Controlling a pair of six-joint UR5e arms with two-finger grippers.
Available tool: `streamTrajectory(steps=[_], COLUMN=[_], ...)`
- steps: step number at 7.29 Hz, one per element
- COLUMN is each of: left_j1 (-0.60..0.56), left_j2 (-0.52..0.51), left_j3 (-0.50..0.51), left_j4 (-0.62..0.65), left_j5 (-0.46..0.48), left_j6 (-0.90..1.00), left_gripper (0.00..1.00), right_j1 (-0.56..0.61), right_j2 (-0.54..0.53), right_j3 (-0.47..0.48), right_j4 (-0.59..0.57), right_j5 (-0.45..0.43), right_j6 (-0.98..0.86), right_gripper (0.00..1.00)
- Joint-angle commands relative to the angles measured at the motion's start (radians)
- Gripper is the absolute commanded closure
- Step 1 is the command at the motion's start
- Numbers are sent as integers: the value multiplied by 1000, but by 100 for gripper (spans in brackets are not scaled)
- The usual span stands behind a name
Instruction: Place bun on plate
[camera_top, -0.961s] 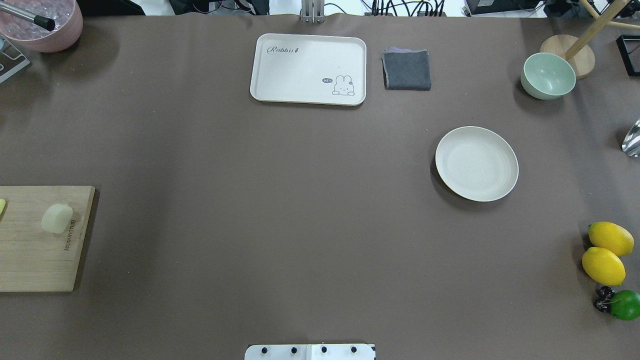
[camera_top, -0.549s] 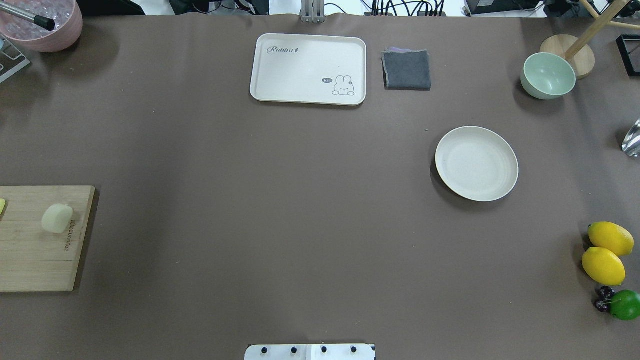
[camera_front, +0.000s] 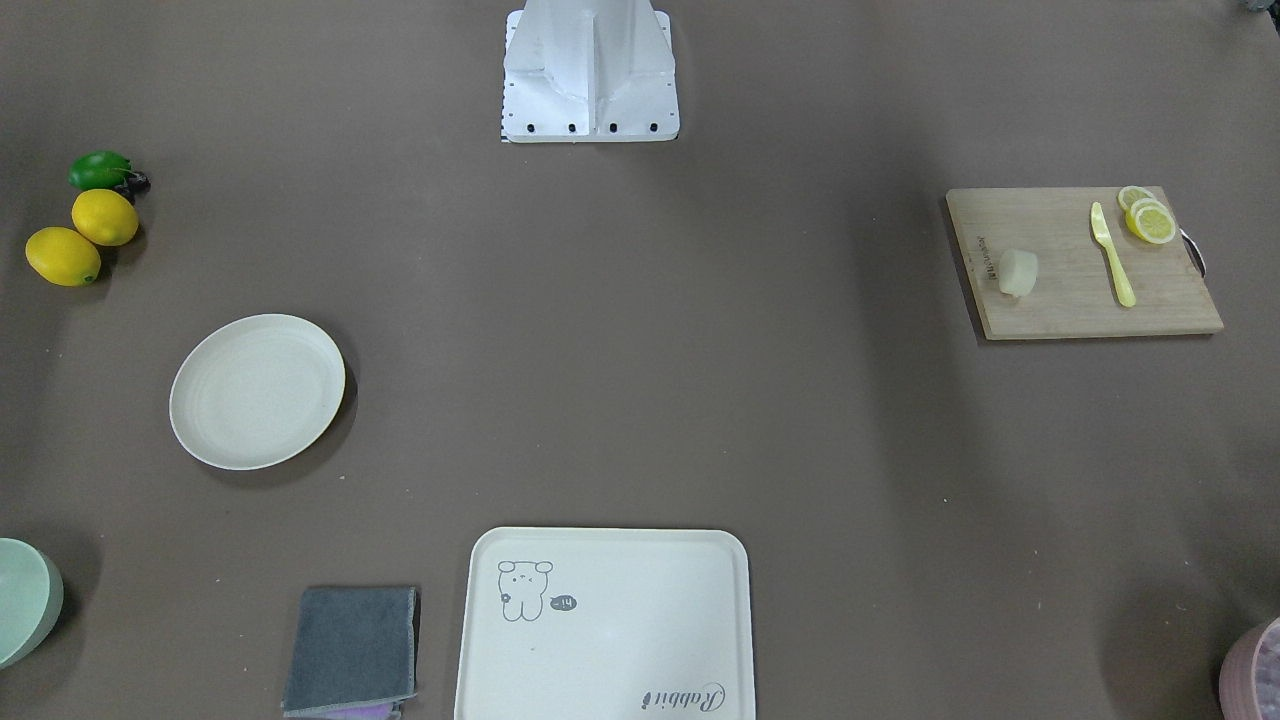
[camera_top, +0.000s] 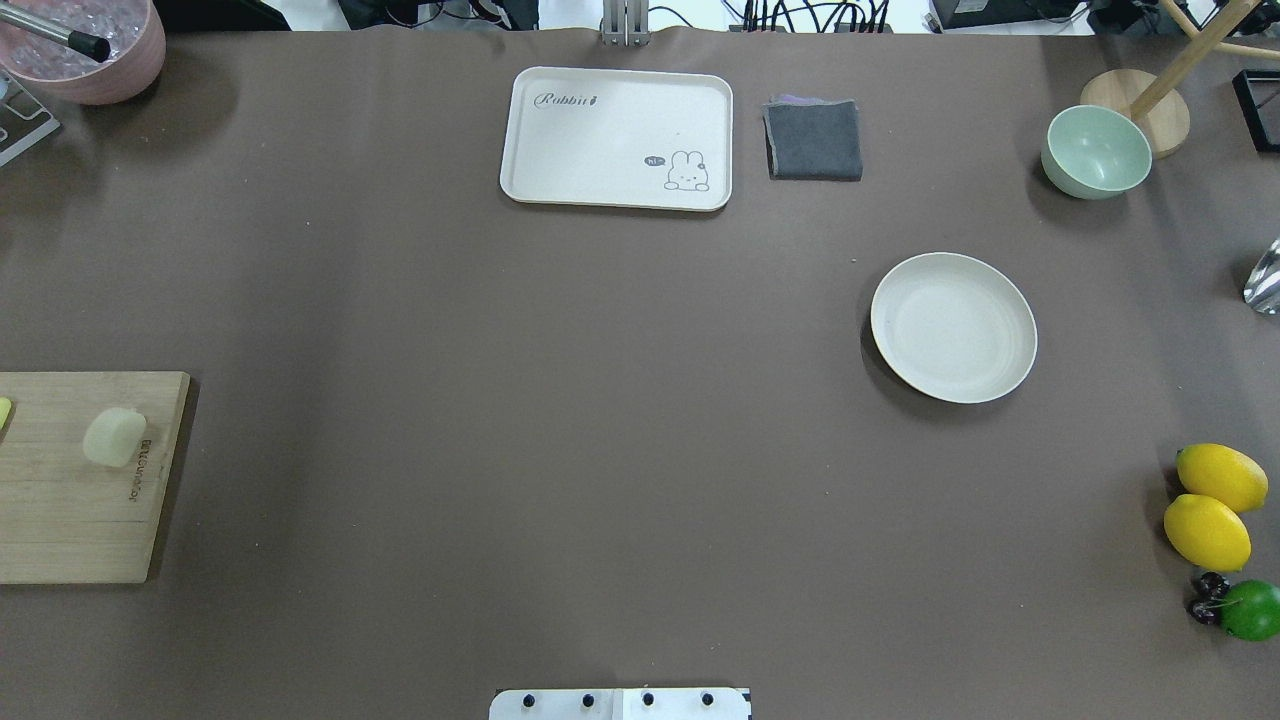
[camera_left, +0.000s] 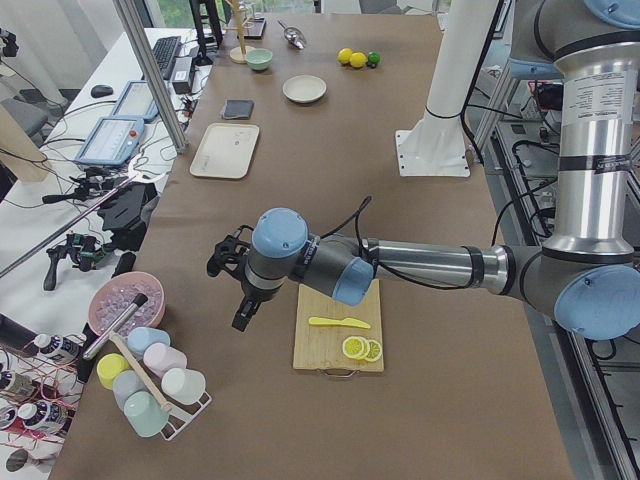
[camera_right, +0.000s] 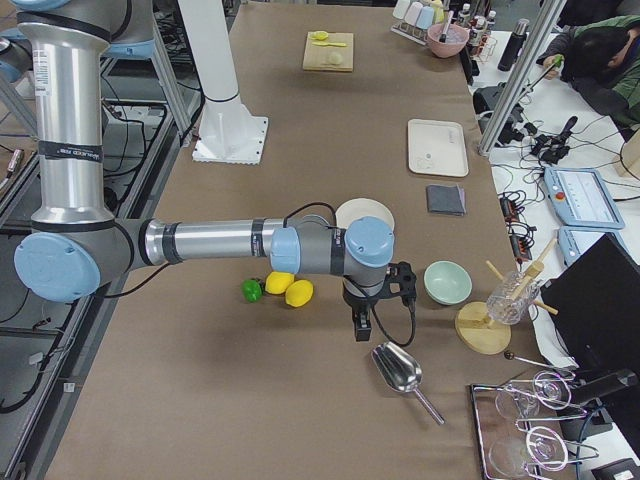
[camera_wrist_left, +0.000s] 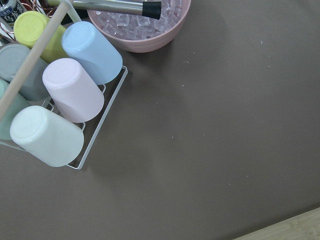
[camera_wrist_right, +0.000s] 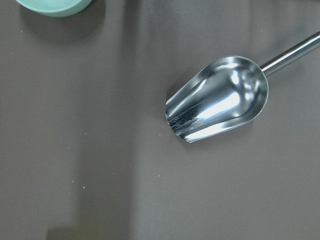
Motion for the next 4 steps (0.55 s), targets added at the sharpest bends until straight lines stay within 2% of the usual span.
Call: streamTrajectory(steps=[1,2,3,4], left_j1=[4,5,16,33], left_j2=[-15,-26,-25,-17], left_j3=[42,33,32,39], left_j4=[-57,-60,-103,-139], left_j5=[2,-1,-4,-2], left_j6=[-45,-157,-236,-238], left_gripper=[1,1,1,1], right_j1=[-15,-61,-128,-177], right_j2=[7,7,7,9], right_j3=[-2,-15,-22,-56], right_j4=[37,156,265,391], right_j5=[78,99,94,91], right_j6=[2,70,245,393], right_gripper=[0,0,0,0])
